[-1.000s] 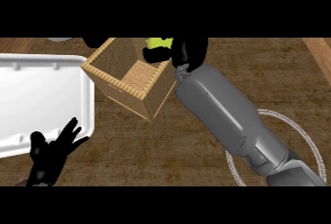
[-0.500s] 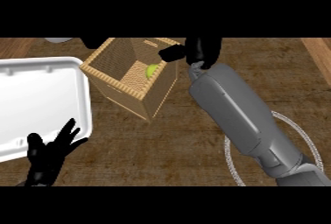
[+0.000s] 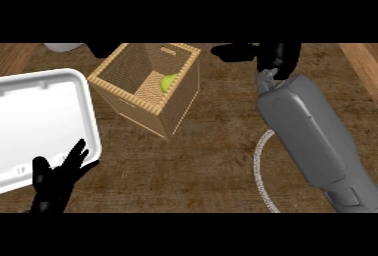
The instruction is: Pick the pear from the placemat and place it in the basket
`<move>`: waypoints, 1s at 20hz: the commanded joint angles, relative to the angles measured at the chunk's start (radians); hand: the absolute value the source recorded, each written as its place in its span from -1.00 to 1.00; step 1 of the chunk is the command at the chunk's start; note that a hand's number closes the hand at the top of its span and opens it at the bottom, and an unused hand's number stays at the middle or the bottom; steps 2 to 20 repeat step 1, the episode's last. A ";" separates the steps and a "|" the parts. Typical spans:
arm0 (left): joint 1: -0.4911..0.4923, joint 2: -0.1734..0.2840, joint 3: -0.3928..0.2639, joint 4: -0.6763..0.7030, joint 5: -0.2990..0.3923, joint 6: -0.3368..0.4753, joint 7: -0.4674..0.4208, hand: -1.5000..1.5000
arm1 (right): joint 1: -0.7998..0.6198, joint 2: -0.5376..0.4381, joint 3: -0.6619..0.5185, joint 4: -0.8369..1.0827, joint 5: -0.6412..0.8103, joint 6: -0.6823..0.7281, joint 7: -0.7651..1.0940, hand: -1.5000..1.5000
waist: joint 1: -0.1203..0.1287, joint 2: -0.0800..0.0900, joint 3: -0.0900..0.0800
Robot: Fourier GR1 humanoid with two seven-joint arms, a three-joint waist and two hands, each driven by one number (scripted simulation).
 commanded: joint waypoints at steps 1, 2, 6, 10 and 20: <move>-0.010 -0.019 0.001 0.082 0.010 -0.005 0.043 0.00 | 0.127 -0.056 -0.016 -0.210 0.003 0.038 0.089 -1.00 | -0.022 0.004 -0.014; -0.010 -0.019 0.001 0.082 0.010 -0.005 0.043 0.00 | 0.127 -0.056 -0.016 -0.210 0.003 0.038 0.089 -1.00 | -0.022 0.004 -0.014; -0.010 -0.019 0.001 0.082 0.010 -0.005 0.043 0.00 | 0.127 -0.056 -0.016 -0.210 0.003 0.038 0.089 -1.00 | -0.022 0.004 -0.014; -0.010 -0.019 0.001 0.082 0.010 -0.005 0.043 0.00 | 0.127 -0.056 -0.016 -0.210 0.003 0.038 0.089 -1.00 | -0.022 0.004 -0.014; -0.010 -0.019 0.001 0.082 0.010 -0.005 0.043 0.00 | 0.127 -0.056 -0.016 -0.210 0.003 0.038 0.089 -1.00 | -0.022 0.004 -0.014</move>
